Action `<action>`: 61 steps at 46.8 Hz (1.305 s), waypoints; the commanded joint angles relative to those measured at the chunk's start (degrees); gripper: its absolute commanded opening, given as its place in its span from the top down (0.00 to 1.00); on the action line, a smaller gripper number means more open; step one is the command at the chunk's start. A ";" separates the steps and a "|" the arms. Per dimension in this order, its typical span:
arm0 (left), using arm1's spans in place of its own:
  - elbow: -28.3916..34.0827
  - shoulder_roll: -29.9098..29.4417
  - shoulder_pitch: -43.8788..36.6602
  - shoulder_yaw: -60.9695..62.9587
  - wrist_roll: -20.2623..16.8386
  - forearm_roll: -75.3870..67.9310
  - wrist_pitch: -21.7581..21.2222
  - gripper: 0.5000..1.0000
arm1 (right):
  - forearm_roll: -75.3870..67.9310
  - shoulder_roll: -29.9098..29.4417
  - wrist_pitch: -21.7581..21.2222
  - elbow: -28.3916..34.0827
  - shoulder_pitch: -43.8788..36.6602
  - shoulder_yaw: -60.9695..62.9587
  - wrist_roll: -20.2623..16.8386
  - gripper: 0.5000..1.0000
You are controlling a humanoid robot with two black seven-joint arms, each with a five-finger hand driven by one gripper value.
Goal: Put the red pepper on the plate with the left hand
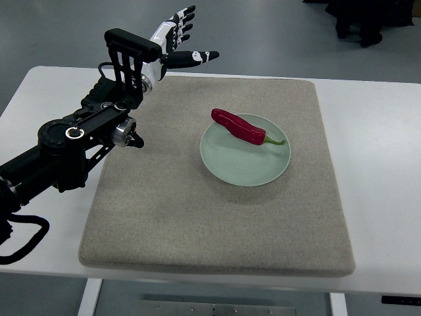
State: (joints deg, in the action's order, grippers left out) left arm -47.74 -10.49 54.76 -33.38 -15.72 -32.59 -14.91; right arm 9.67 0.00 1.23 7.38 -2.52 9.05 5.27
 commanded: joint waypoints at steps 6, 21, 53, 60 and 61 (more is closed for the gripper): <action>1.24 -0.41 -0.27 -3.44 -0.10 9.82 -0.12 0.01 | 0.00 0.00 0.00 0.00 0.06 0.00 0.00 0.14; 3.88 0.12 -2.64 -11.88 -0.01 17.12 0.93 0.00 | 0.00 0.00 0.00 0.00 -0.03 0.00 0.00 0.14; 4.32 -0.14 -8.97 -20.94 -0.10 27.67 8.14 0.00 | 0.00 0.00 0.00 0.00 0.06 0.00 0.00 0.14; 4.84 -0.41 -8.97 -21.38 -0.19 27.67 8.93 0.00 | 0.00 0.00 -0.35 0.00 -0.03 0.00 0.00 0.14; 5.02 -0.41 -8.97 -21.81 -0.19 27.67 9.02 0.00 | 0.00 0.00 -0.44 0.09 -0.03 0.00 0.00 0.14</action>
State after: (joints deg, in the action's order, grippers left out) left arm -43.18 -10.83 45.79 -54.45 -15.82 -4.91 -6.09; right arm 9.67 0.00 1.23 7.38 -2.50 9.05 5.27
